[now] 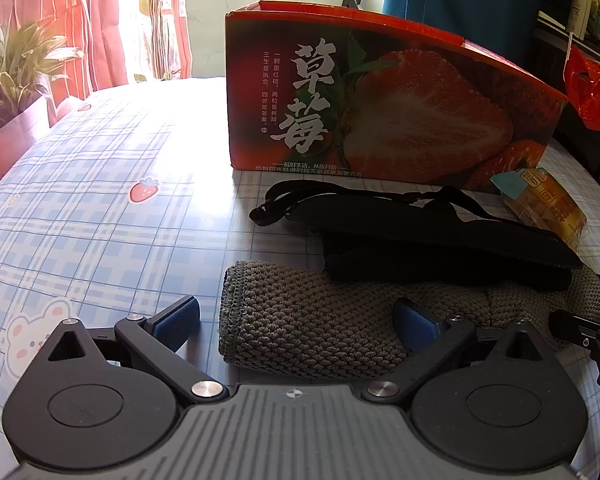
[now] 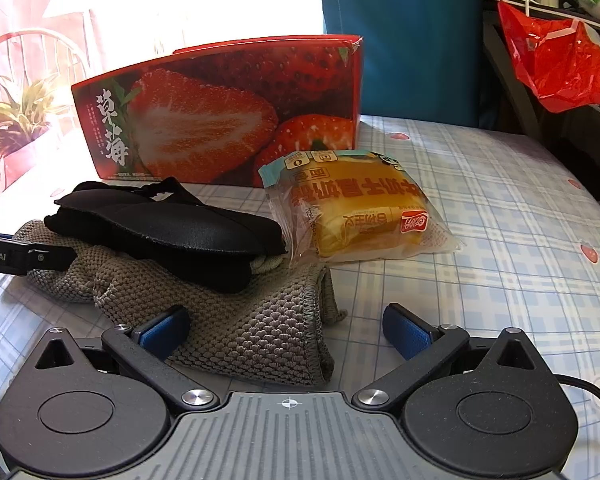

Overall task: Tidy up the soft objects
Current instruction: 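Move both open grippers down onto the grey knitted cloth, then close the left gripper on the knitted cloth while the right gripper closes on it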

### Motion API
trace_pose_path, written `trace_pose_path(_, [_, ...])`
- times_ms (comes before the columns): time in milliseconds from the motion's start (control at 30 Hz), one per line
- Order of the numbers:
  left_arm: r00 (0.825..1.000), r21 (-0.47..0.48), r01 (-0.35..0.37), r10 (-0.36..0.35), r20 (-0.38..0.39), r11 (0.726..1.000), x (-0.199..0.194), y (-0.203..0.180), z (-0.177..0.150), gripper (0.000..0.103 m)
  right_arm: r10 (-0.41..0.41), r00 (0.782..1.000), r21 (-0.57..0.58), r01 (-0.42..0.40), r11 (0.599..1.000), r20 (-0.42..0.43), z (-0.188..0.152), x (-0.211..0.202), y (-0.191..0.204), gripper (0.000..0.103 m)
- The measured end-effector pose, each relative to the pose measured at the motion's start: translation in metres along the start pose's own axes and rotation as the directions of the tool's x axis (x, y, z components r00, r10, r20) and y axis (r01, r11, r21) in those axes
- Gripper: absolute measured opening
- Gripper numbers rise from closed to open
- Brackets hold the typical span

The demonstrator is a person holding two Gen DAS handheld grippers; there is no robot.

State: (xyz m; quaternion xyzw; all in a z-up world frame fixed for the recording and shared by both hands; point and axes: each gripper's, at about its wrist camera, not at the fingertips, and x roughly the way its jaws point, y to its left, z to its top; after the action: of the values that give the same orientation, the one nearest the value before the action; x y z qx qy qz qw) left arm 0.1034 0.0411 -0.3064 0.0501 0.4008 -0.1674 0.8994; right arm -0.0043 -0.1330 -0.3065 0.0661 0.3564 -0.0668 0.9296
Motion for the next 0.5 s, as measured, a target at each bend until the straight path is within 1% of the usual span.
trace_pose_path(100, [1.000, -0.014, 0.003, -0.003, -0.016, 1.000, -0.002, 0.001, 0.002, 0.103, 0.007, 1.000, 0.007, -0.007, 1.000, -0.006, 0.001, -0.001, 0.000, 0.102])
trace_pose_path(167, [1.000, -0.021, 0.012, -0.012, -0.022, 1.000, -0.003, 0.002, 0.004, 0.100, 0.012, 1.000, 0.010, -0.012, 1.000, -0.011, 0.001, -0.002, 0.000, 0.100])
trace_pose_path(267, [0.999, -0.008, 0.024, -0.024, -0.023, 1.000, -0.005, 0.000, 0.005, 0.092, 0.029, 1.000, 0.034, -0.029, 0.999, -0.011, 0.002, -0.005, -0.002, 0.090])
trace_pose_path(300, [0.999, -0.003, 0.029, -0.029, -0.022, 1.000, -0.006, -0.001, 0.006, 0.088, 0.037, 0.999, 0.042, -0.036, 0.998, -0.012, 0.003, -0.006, -0.003, 0.084])
trace_pose_path(333, [0.999, 0.002, 0.033, -0.033, -0.021, 0.999, -0.006, -0.002, 0.007, 0.087, 0.047, 0.999, 0.050, -0.046, 0.998, -0.014, 0.004, -0.007, -0.004, 0.079])
trace_pose_path(400, [1.000, 0.012, 0.025, -0.024, -0.017, 1.000, -0.007, -0.003, 0.006, 0.084, 0.061, 0.998, 0.058, -0.060, 0.997, -0.016, 0.005, -0.009, -0.003, 0.073])
trace_pose_path(433, [1.000, 0.019, 0.020, -0.020, -0.012, 1.000, -0.009, -0.006, 0.005, 0.083, 0.065, 0.998, 0.058, -0.064, 0.996, -0.017, 0.005, -0.009, -0.003, 0.071])
trace_pose_path(500, [1.000, 0.022, 0.017, -0.017, -0.004, 1.000, -0.012, -0.005, 0.004, 0.076, 0.062, 0.998, 0.059, -0.061, 0.996, -0.015, 0.006, -0.010, -0.002, 0.069])
